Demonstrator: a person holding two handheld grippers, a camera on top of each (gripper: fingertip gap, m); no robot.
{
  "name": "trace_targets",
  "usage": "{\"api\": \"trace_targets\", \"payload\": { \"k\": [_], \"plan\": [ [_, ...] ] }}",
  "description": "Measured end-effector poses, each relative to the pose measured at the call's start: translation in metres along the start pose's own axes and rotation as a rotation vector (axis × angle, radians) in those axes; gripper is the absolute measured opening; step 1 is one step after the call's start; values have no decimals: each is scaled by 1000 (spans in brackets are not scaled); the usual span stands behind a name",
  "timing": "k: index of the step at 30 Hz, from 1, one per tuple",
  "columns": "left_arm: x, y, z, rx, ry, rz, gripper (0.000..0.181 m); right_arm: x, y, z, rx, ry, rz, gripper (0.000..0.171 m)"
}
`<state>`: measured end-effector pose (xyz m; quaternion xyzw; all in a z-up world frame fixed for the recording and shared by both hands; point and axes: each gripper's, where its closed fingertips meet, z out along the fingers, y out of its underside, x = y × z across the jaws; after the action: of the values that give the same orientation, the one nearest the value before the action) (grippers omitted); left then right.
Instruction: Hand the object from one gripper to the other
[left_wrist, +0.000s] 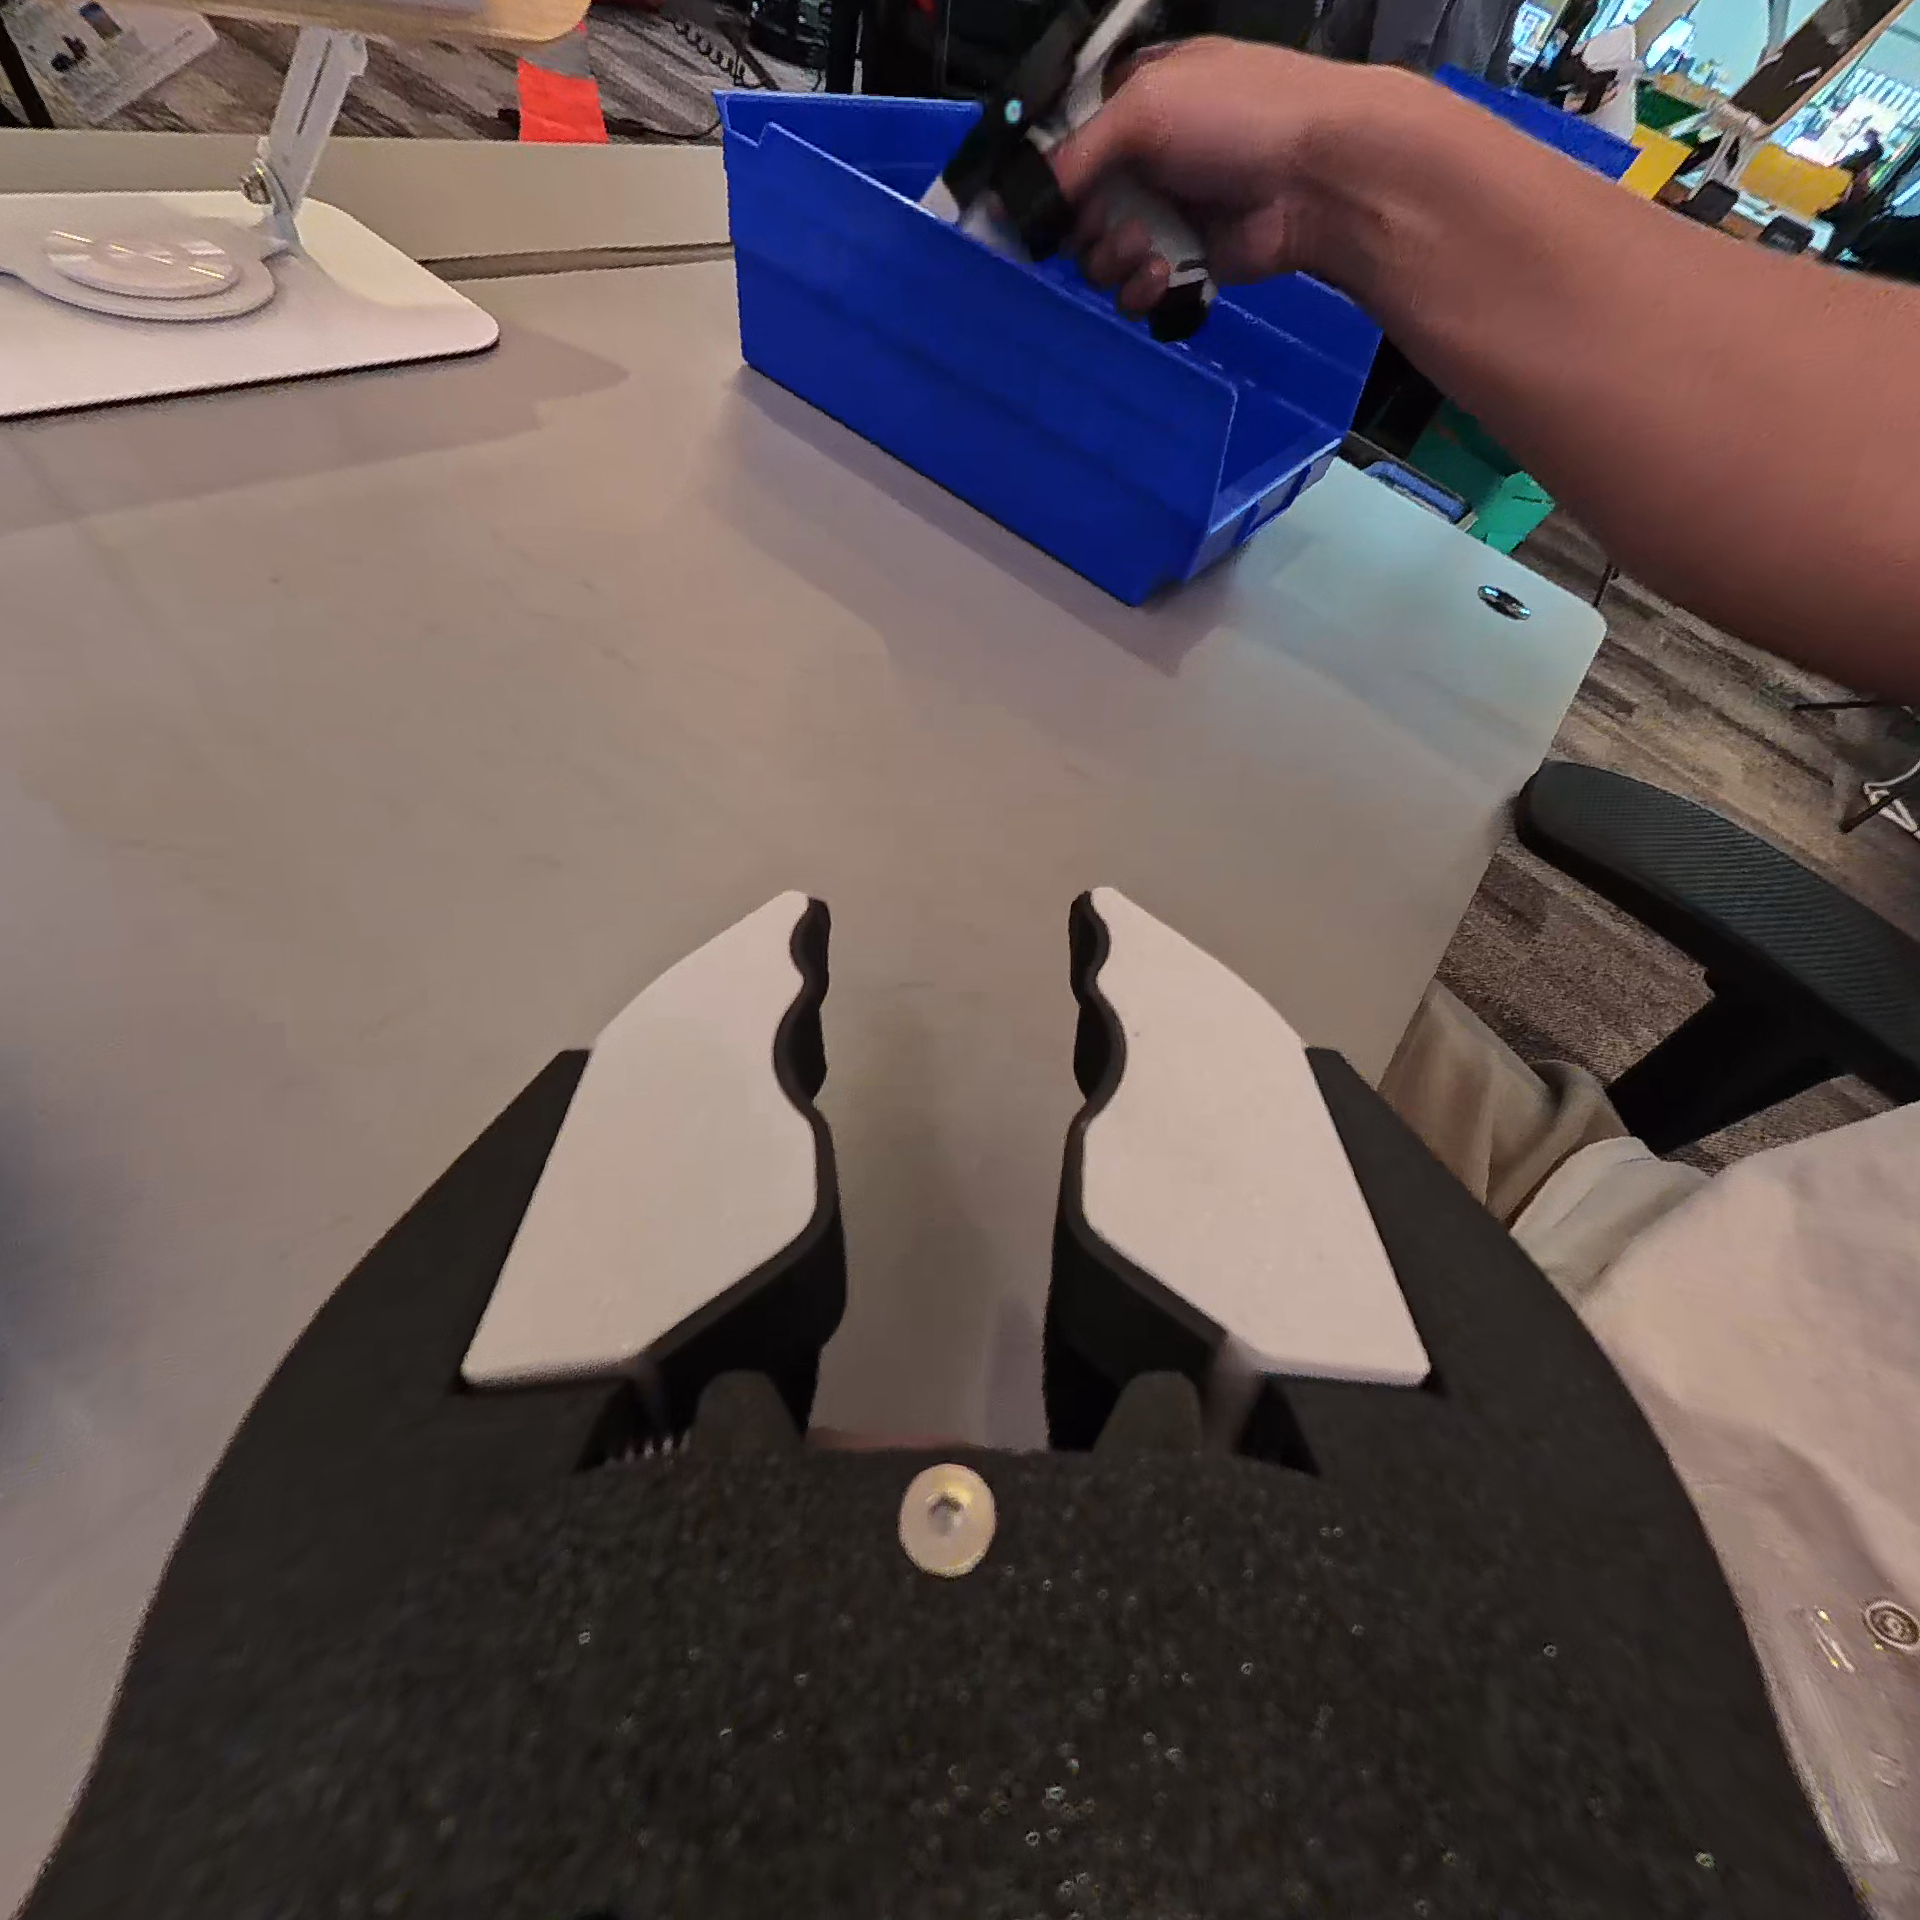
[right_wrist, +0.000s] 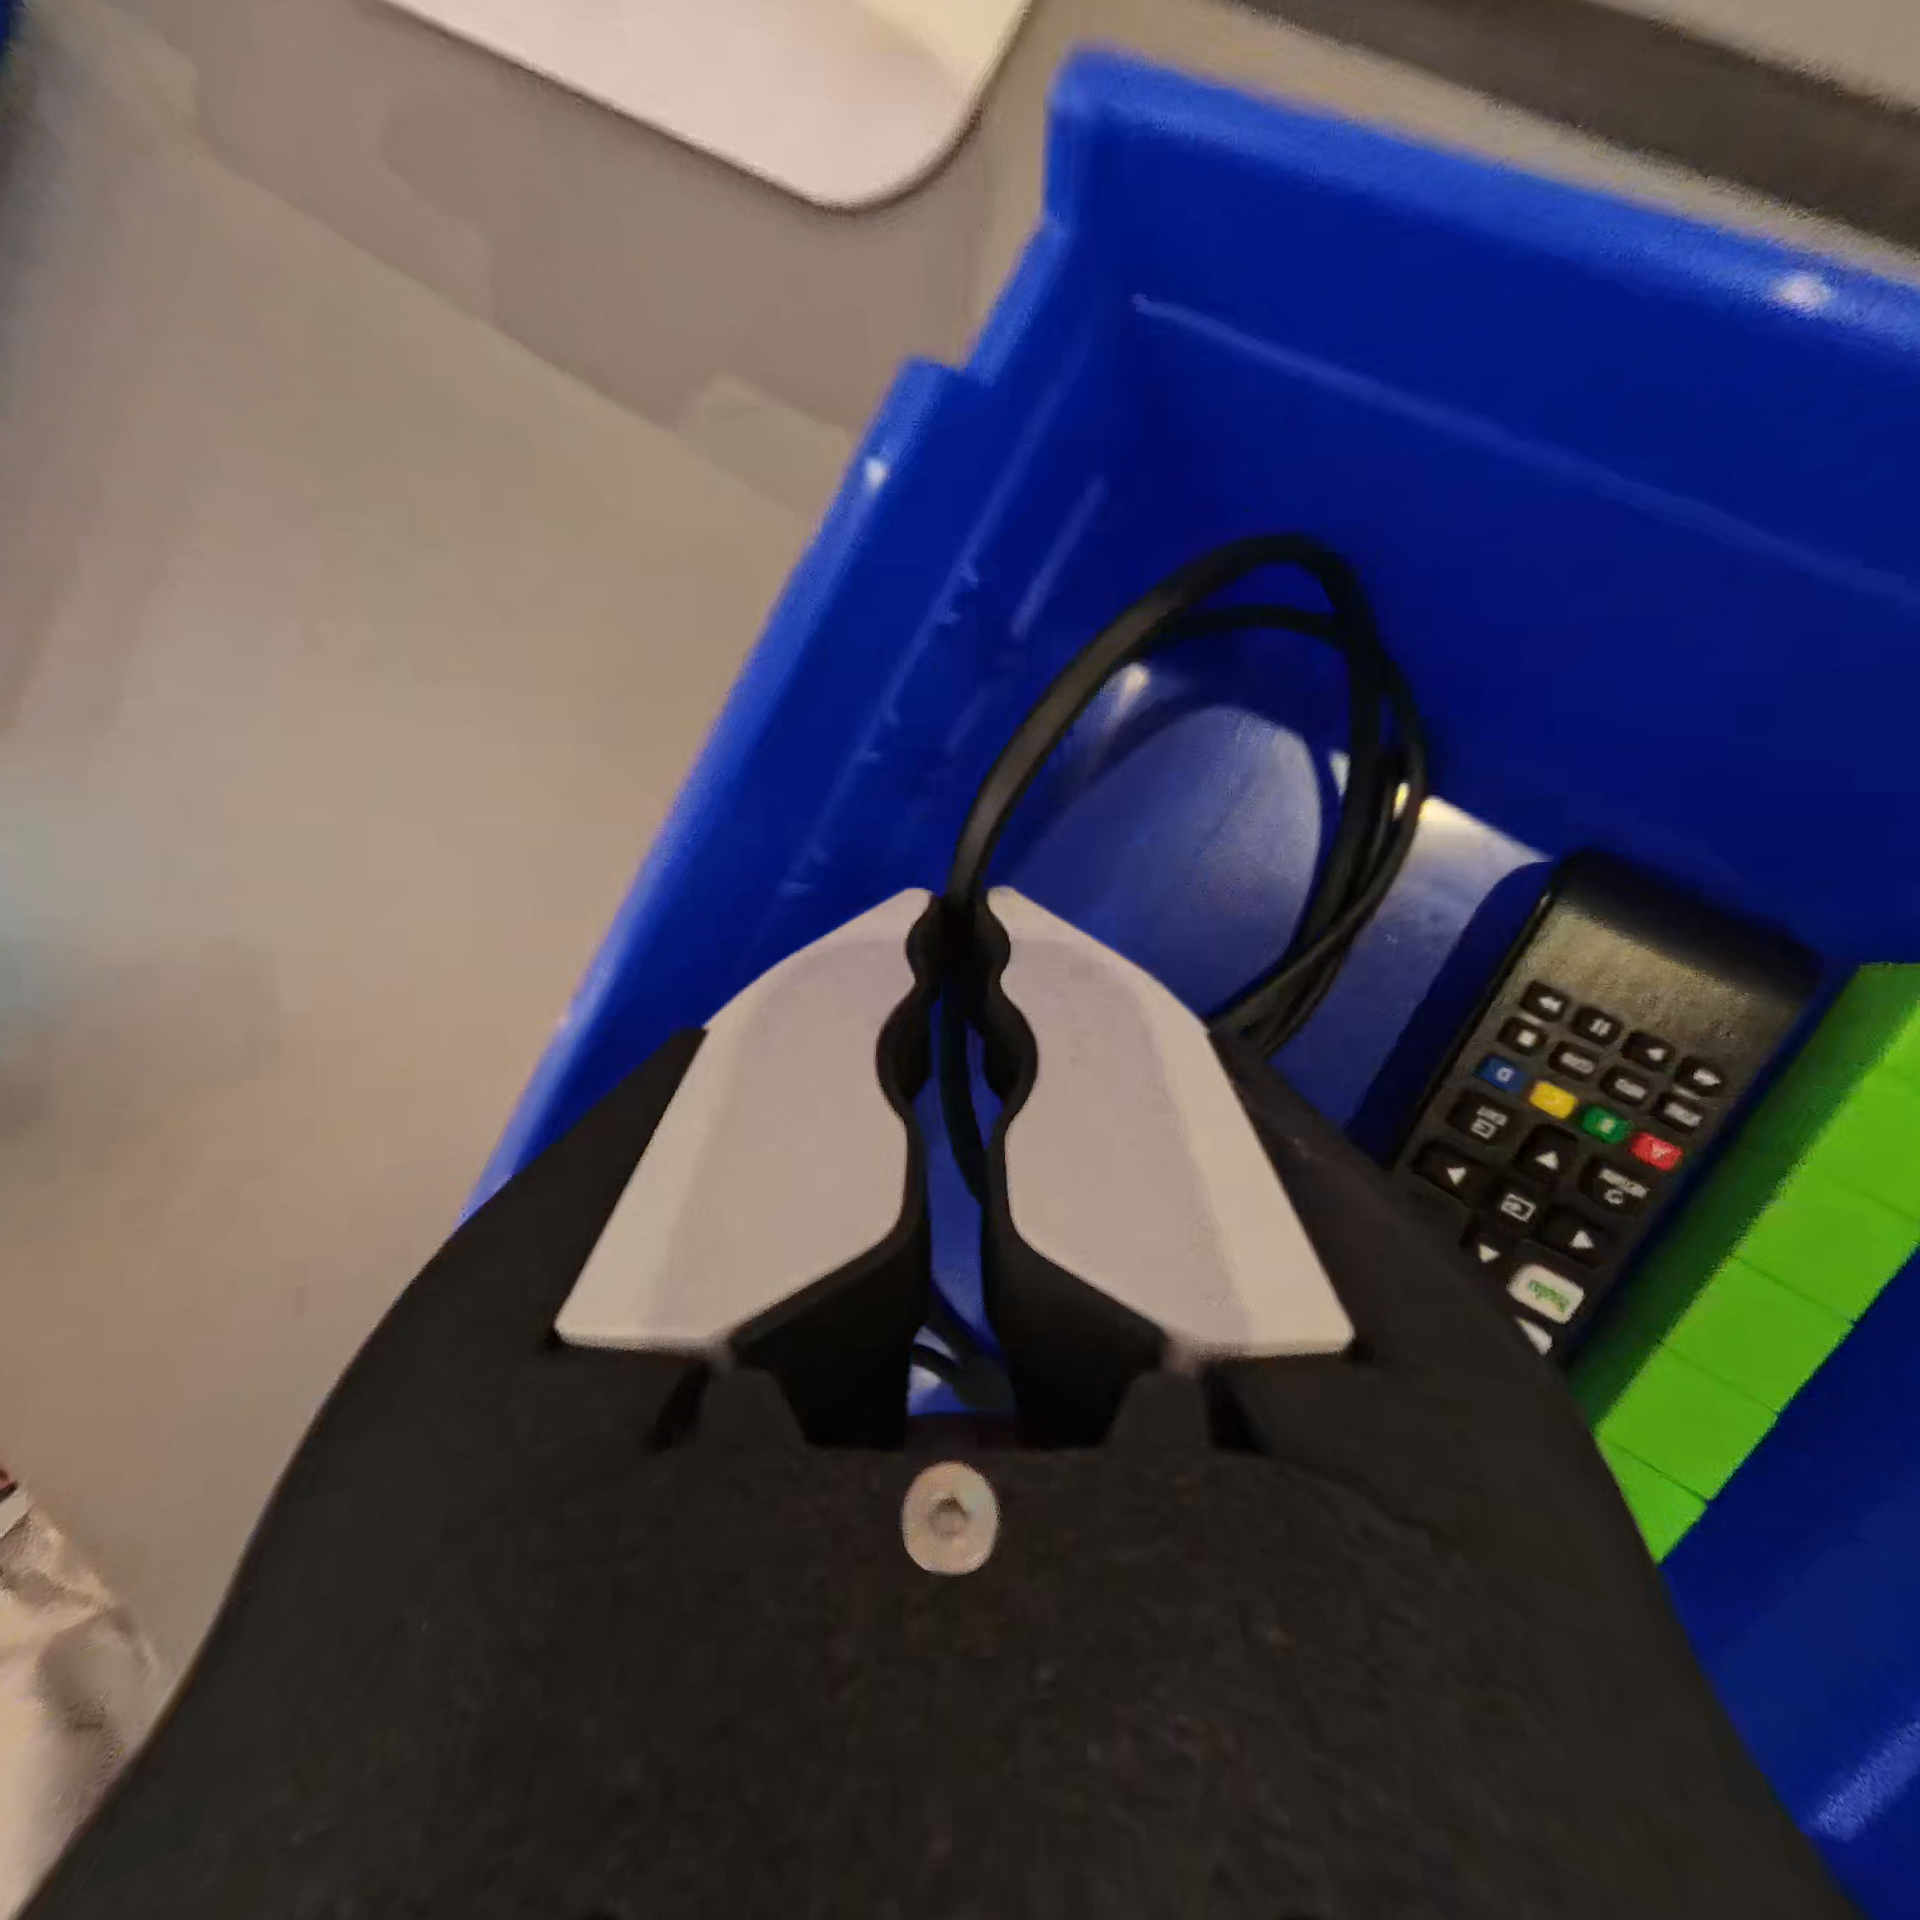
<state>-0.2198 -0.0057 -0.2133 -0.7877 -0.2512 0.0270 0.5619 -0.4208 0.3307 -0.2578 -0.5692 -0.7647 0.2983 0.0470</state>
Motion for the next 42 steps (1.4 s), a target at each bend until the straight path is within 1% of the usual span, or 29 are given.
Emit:
{"api": "trace_targets", "payload": {
  "k": [2,5,7,9,11,13,15,17,19,20,22,24,26,28,29,31,33,34,36,39,42],
  "plan": [
    [-2,0,-1,1,-11,3,44,3,11,13,-77,-18,24,5],
    [-5,-2,-5,8,-27,11,45,5,15,18,-60,-1,16,6],
    [-8,-2,-8,10,-44,16,46,10,16,11,-12,21,24,19],
    [-10,-3,-11,15,-57,17,46,13,18,-4,58,47,26,23],
    [-11,-5,-13,21,-61,29,47,13,22,-26,129,73,8,35],
    [-13,-7,-14,27,-73,50,50,5,30,-50,178,98,-15,45],
    [-14,-7,-13,24,-81,61,52,-8,34,-78,263,157,-37,51],
    [-13,-6,-11,23,-72,64,56,-37,32,-105,402,188,-53,54],
    [-12,-5,-9,22,-63,66,58,-91,32,-119,550,140,-97,54],
    [-11,-5,-9,21,-57,69,58,-121,34,-118,605,100,-142,55],
    [-11,-3,-7,16,-58,78,59,-178,47,-102,660,22,-230,52],
    [-13,-1,-6,13,-64,83,60,-231,67,-72,670,-120,-292,49],
    [-14,1,-6,15,-59,83,61,-264,85,-40,670,-205,-345,47],
    [-18,1,-7,15,-64,73,62,-273,101,-12,611,-193,-380,47],
    [-21,1,-8,14,-72,63,62,-277,105,-8,583,-200,-395,48],
    [-29,-1,-12,23,-83,26,58,-279,104,-10,626,-198,-431,44],
    [-40,-9,-17,61,-112,-40,43,-274,101,-12,641,-185,-420,42],
    [-49,-11,-20,77,-143,-85,41,-273,100,-13,638,-196,-404,43],
    [-55,-14,-24,100,-121,-142,41,-273,100,-14,632,-217,-377,43],
    [-65,-20,-31,149,-102,-217,41,-268,104,-15,627,-185,-397,43],
    [-76,-26,-42,178,-110,-213,41,-266,107,-14,615,-142,-448,43]
  ]
}}
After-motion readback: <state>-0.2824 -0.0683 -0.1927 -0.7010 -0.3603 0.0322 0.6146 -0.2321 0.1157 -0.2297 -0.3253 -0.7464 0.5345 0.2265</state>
